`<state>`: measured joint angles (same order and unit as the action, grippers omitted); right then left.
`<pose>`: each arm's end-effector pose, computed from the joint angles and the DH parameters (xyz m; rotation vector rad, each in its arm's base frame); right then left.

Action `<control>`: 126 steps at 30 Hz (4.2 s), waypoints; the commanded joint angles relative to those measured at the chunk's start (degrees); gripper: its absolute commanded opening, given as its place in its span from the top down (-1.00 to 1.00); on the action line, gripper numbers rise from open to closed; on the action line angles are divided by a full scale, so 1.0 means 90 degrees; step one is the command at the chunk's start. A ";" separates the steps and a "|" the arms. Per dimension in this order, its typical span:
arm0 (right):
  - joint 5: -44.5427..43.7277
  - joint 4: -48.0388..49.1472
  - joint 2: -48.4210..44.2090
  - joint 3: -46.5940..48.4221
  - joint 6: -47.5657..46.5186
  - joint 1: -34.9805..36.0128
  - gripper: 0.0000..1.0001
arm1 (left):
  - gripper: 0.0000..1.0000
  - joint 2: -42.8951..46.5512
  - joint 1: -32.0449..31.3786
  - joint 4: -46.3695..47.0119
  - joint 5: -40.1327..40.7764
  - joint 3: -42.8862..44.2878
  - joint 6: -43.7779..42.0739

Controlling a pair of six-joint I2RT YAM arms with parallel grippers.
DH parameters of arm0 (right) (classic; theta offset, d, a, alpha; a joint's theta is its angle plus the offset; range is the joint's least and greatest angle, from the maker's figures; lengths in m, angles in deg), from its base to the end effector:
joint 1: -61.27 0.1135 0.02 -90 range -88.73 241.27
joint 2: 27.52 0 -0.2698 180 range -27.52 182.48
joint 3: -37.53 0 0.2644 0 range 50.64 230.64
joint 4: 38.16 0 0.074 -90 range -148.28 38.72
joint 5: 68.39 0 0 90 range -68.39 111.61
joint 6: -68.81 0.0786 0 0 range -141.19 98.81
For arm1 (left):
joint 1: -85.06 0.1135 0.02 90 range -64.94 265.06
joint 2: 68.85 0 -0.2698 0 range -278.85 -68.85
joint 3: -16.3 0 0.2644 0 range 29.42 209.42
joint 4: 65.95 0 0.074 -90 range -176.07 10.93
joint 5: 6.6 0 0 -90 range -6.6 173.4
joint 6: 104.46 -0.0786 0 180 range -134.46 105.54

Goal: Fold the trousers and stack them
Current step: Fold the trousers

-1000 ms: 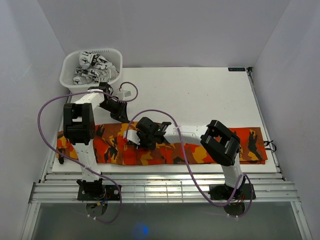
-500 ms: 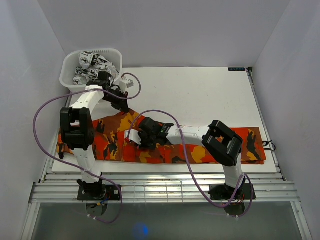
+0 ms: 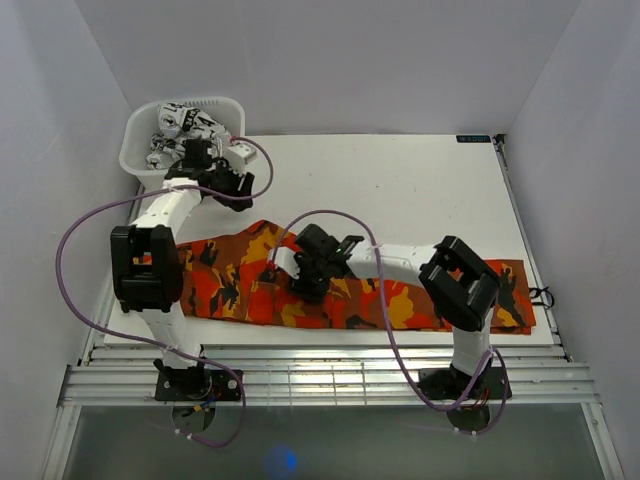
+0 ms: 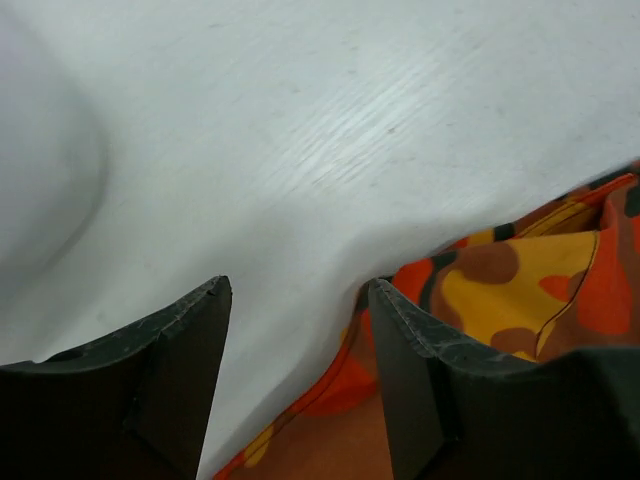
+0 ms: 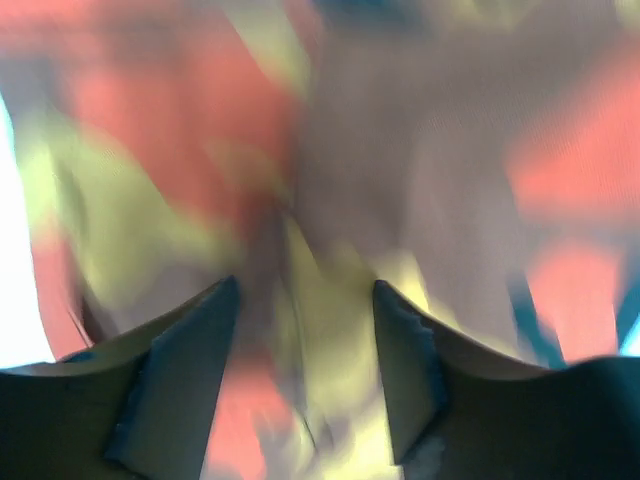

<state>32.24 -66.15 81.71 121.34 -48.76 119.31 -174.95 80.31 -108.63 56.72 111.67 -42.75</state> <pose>0.2195 0.3791 0.1333 -1.7810 1.8081 0.4481 0.4361 -0.0717 0.2077 0.8629 2.2477 -0.3953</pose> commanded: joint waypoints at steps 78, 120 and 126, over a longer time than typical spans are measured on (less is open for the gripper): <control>-0.0352 -0.3162 -0.0536 -0.0052 -0.1487 -1.0316 -0.64 | -0.25 0.1867 0.2677 -0.1676 -0.0922 -0.2079 0.0976; 0.0489 -0.5156 -0.0301 0.1560 -0.1985 -1.0775 0.84 | -0.27 0.2249 0.2677 -0.1442 -0.0981 -0.1991 0.0859; 0.0058 -0.4529 -0.0476 0.0993 -0.2073 -1.0766 0.84 | -0.27 0.2297 0.2677 -0.1442 -0.0942 -0.2040 0.0829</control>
<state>35.74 -110.50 78.41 131.07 -65.83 23.29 -156.98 104.70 -122.29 49.66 92.77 -34.40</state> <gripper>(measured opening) 0.107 0.635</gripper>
